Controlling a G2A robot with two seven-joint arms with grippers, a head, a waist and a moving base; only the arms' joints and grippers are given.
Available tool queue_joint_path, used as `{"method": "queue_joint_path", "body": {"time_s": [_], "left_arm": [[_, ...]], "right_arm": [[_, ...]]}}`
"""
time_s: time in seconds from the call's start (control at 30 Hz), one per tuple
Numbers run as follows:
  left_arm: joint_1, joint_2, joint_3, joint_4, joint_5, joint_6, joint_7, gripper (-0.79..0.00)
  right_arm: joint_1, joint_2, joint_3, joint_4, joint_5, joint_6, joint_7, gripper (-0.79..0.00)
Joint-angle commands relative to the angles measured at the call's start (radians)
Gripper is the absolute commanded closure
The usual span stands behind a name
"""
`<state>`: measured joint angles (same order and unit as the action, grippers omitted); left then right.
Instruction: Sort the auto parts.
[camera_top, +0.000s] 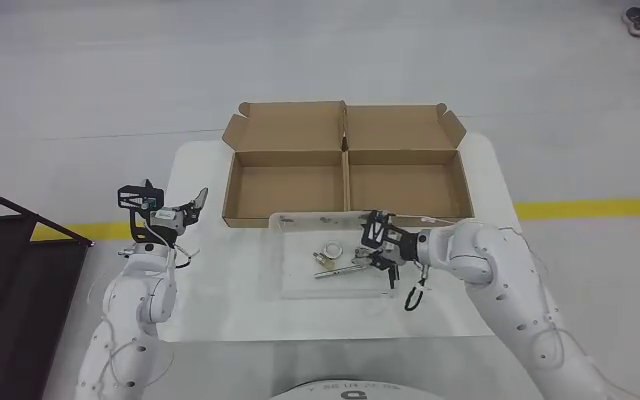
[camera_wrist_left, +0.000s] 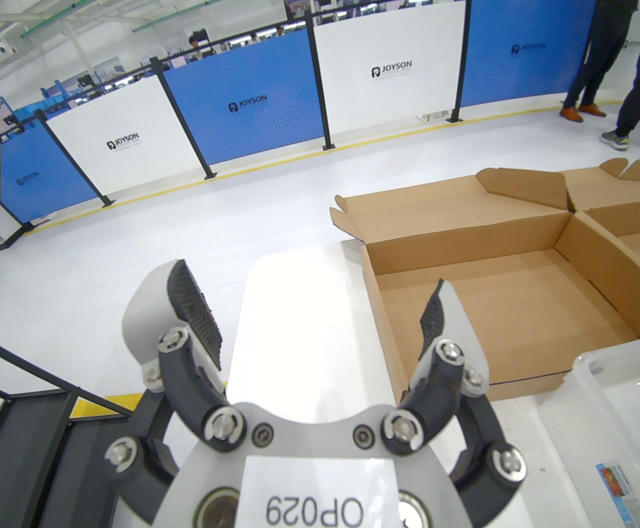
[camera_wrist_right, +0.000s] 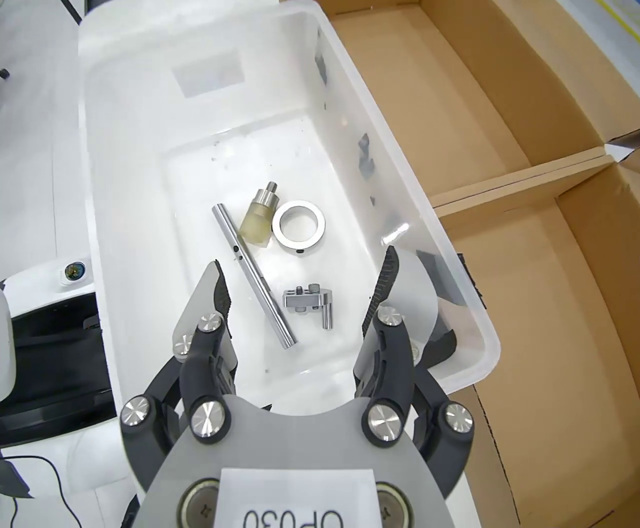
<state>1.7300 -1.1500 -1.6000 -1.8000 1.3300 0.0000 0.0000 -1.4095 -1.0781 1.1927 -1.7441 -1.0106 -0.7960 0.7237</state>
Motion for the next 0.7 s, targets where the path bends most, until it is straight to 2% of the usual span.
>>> {"method": "queue_joint_path", "body": {"time_s": [0.0,0.13,0.27,0.37,0.4,0.67], "left_arm": [[0.000,0.000,0.000,0.000,0.000,0.000,0.000,-0.785],[0.000,0.000,0.000,0.000,0.000,0.000,0.000,-0.785],[0.000,0.000,0.000,0.000,0.000,0.000,0.000,-0.785],[0.000,0.000,0.000,0.000,0.000,0.000,0.000,-0.785],[0.000,0.000,0.000,0.000,0.000,0.000,0.000,-0.785],[0.000,0.000,0.000,0.000,0.000,0.000,0.000,-0.785]], "right_arm": [[0.015,-0.001,-0.022,0.008,0.002,0.014,0.025,-0.576],[0.038,-0.004,-0.070,0.018,-0.005,0.032,0.075,-0.533],[0.053,-0.006,-0.104,0.029,-0.014,0.057,0.098,-0.551],[0.060,-0.006,-0.117,0.039,-0.011,0.067,0.103,-0.536],[0.062,-0.006,-0.119,0.042,-0.009,0.069,0.105,-0.505],[0.078,-0.004,-0.148,0.063,-0.019,0.093,0.130,-0.474]]}}
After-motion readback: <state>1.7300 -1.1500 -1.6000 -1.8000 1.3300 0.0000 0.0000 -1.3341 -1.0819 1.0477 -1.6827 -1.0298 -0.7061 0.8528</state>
